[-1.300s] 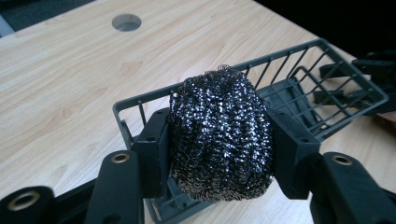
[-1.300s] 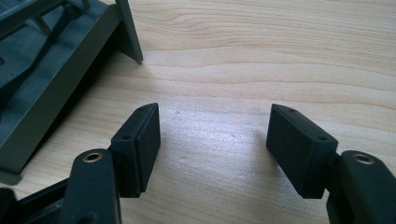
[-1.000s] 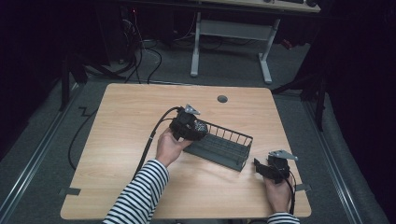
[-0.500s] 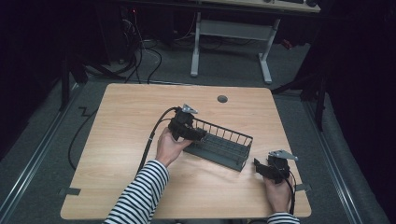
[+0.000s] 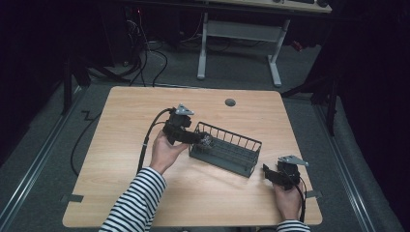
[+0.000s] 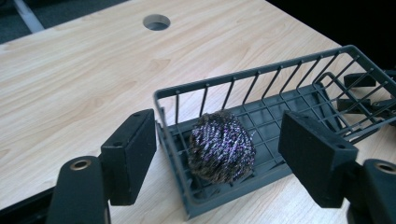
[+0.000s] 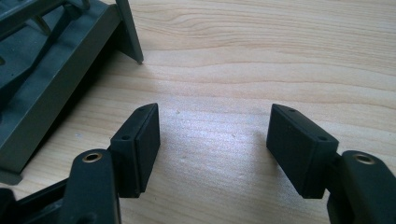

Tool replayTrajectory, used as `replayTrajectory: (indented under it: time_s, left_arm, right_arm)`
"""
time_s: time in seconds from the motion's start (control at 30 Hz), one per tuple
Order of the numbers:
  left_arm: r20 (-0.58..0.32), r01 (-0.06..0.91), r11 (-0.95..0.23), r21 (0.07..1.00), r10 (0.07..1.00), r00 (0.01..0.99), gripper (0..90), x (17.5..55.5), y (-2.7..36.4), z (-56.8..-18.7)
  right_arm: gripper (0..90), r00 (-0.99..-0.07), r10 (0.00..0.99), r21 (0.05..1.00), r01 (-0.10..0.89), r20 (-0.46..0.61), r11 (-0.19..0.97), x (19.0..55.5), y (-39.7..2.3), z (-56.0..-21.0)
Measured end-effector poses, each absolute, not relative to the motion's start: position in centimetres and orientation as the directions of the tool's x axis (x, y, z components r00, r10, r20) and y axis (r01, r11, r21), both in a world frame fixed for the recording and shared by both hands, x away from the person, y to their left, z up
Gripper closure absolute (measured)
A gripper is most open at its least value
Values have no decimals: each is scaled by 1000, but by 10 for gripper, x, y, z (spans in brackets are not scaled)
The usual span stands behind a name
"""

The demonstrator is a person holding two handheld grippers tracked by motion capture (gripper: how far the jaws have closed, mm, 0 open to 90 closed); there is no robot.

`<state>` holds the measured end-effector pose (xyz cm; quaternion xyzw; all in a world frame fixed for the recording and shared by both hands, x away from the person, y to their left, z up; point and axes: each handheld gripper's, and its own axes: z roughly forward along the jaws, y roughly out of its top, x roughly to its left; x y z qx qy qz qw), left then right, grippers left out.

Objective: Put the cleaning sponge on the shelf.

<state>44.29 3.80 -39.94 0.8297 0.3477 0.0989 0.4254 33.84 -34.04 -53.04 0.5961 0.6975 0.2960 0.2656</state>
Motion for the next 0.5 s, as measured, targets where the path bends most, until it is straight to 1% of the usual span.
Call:
replayTrajectory:
  time_s: [0.5]
  left_arm:
    - [-137, 495, -349, 796, 692, 709, 290, 430, 80, -390]
  right_arm:
    - [350, -148, 989, 730, 674, -18, 114, 338, -340, -530]
